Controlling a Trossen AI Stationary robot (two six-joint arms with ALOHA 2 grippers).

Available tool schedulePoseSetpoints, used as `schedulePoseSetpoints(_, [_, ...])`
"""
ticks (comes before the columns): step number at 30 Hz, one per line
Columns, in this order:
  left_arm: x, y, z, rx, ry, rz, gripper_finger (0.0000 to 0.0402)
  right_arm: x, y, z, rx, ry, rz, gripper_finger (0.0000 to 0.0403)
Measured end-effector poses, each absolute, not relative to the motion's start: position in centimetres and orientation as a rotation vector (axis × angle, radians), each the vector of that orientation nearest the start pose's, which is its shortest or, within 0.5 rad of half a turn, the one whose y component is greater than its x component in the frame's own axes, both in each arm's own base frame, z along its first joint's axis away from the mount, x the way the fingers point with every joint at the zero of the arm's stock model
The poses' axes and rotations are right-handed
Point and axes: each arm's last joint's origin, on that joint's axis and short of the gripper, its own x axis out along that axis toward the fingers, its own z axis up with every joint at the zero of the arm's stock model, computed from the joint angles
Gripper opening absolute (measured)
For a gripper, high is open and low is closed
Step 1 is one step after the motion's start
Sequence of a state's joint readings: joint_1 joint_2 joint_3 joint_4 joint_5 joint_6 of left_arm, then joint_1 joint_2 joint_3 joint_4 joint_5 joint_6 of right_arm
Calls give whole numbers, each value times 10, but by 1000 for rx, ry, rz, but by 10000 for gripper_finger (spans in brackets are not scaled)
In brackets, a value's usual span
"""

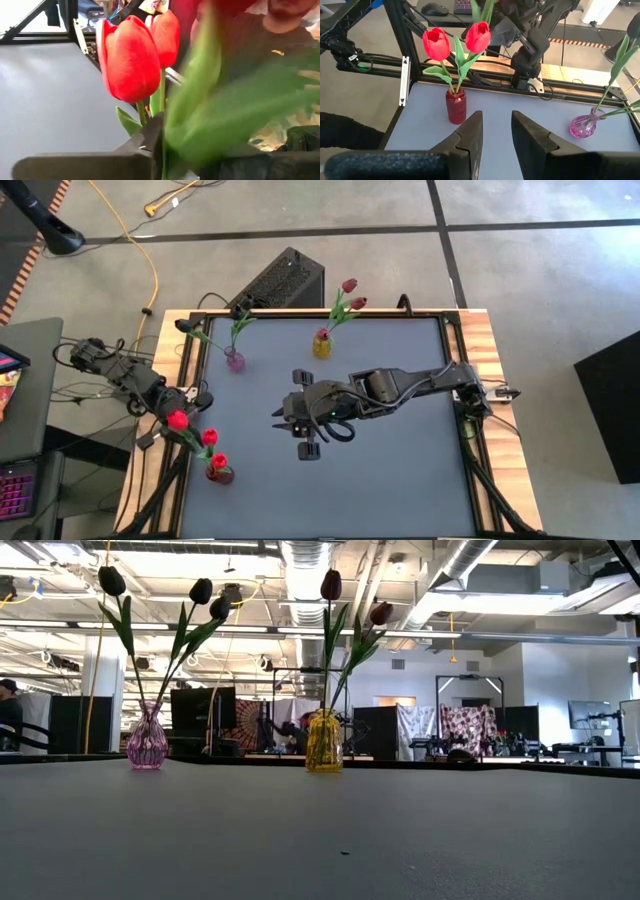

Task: Sort flowers into vase by color
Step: Put the red flower into the red vase

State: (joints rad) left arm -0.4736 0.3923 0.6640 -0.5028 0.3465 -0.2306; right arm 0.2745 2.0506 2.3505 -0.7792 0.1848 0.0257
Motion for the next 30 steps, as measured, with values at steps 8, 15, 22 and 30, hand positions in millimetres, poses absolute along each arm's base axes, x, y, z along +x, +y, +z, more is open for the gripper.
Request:
schedulePoseSetpoints(8, [74, -48, 302, -262, 393, -715, 123, 428, 115, 422, -86, 475, 82, 127])
schedulePoseSetpoints(15, [74, -47, 298, -374, 475, -661, 163, 428, 115, 422, -93, 475, 84, 127])
schedulePoseSetpoints(22, [68, -44, 310, -429, 490, -656, 206, 428, 115, 422, -93, 475, 84, 127])
schedulePoseSetpoints(30, [55, -37, 319, -485, 600, -611, 220, 428, 114, 422, -94, 475, 82, 127])
